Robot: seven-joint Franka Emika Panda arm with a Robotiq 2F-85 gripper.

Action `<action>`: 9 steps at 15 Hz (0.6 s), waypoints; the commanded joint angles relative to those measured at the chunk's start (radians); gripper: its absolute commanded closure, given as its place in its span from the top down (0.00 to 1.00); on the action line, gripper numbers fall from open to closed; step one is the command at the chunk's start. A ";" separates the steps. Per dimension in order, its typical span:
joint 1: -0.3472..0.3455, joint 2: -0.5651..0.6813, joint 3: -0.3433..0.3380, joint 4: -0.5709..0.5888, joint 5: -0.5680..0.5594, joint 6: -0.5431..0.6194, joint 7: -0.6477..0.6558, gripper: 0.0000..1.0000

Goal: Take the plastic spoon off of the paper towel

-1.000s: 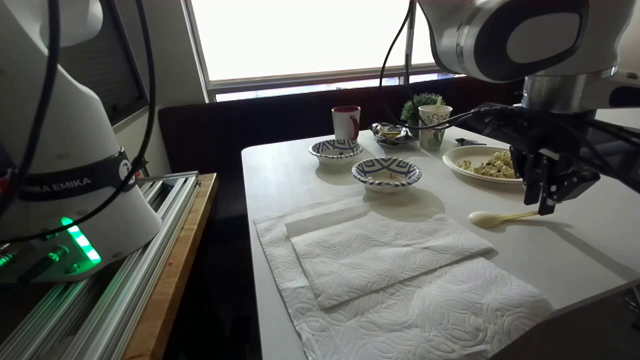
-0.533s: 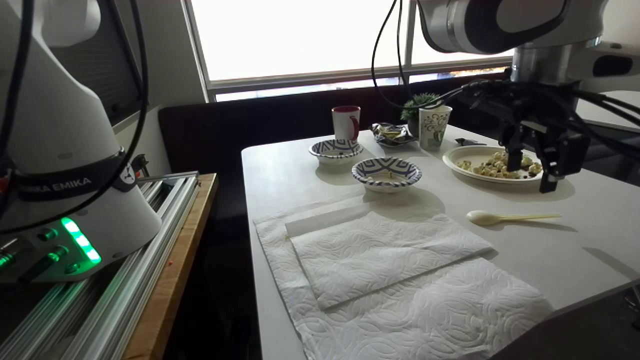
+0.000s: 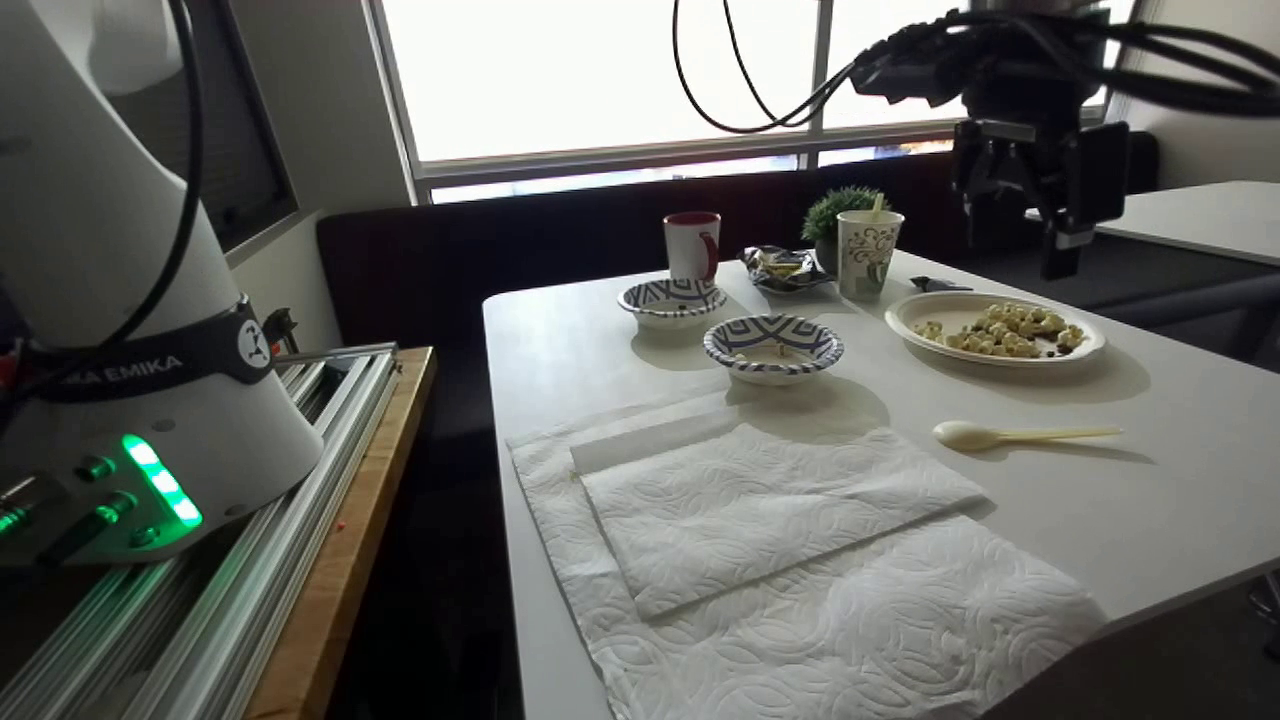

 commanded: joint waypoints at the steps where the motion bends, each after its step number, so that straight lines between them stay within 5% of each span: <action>1: 0.030 -0.167 -0.039 -0.148 -0.137 -0.003 0.035 1.00; 3: 0.002 -0.235 -0.003 -0.190 -0.150 -0.021 -0.072 1.00; 5: -0.029 -0.286 0.049 -0.208 -0.036 -0.102 -0.236 1.00; 6: -0.013 -0.205 0.019 -0.151 -0.103 -0.049 -0.111 1.00; 9: -0.019 -0.261 0.043 -0.181 -0.064 -0.093 -0.193 1.00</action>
